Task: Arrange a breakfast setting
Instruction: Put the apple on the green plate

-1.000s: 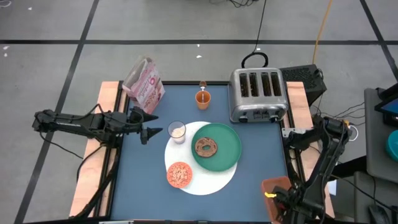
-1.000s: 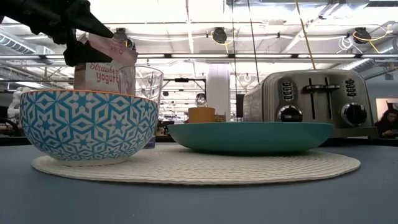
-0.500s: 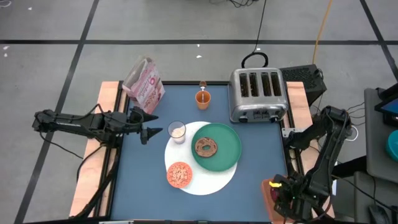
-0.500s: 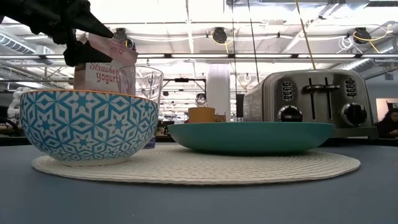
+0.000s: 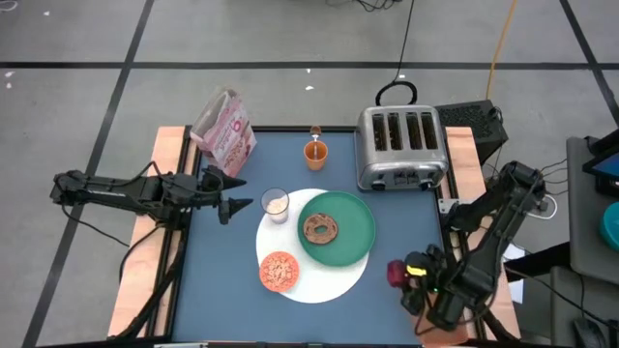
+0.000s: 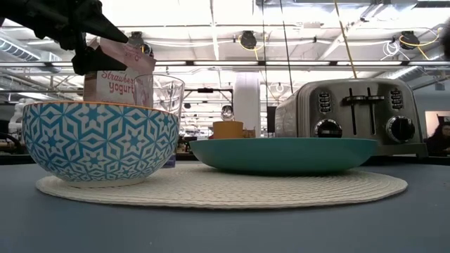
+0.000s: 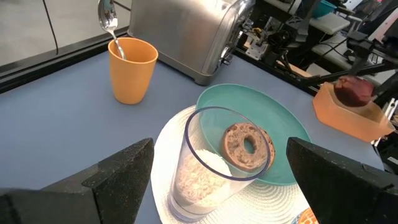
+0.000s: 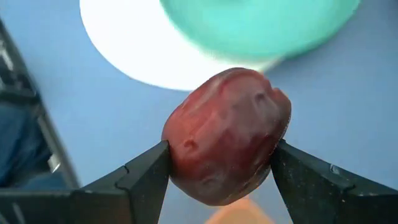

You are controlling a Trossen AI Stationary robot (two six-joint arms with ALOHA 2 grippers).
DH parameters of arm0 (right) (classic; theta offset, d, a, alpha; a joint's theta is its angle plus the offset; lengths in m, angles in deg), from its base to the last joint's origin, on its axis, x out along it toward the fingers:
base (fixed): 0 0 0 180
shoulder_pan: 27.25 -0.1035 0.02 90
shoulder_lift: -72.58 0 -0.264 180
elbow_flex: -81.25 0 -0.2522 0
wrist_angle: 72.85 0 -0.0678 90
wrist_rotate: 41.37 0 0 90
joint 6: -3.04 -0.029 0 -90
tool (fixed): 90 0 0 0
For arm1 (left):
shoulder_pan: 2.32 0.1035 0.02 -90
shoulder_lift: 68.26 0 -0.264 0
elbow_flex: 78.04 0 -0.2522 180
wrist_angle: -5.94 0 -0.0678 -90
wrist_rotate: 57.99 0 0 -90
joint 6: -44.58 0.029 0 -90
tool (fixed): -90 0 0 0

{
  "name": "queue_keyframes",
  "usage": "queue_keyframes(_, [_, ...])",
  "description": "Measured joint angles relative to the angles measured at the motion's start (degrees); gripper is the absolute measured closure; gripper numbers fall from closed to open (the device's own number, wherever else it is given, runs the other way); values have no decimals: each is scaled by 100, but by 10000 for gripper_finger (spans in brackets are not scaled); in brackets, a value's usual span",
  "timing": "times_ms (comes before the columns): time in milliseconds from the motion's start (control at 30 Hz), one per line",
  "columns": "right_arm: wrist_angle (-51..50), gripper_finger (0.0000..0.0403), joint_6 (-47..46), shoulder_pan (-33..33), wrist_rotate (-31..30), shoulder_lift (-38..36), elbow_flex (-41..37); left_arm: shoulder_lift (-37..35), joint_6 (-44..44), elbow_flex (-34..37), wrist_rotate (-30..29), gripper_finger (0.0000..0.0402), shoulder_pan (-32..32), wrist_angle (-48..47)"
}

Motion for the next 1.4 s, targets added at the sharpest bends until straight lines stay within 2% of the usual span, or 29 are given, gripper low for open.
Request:
queue_keyframes(133, [120,147,829,436,-278,0,2,-1,0,0,-2,32,0,0])
queue_keyframes(533, [892,147,3229,1742,-231,0,4,0,1,0,0,32,1,0])
queue_keyframes(667, [1132,147,3755,2142,-192,0,4,0,0,0,-2,32,0,0])
queue_keyframes(1067, [1621,147,4865,3555,1601,0,7,0,0,0,0,32,2,0])
queue_keyframes(1400, [1623,147,4930,4757,3327,6,9,0,2,0,-1,32,1,-2])
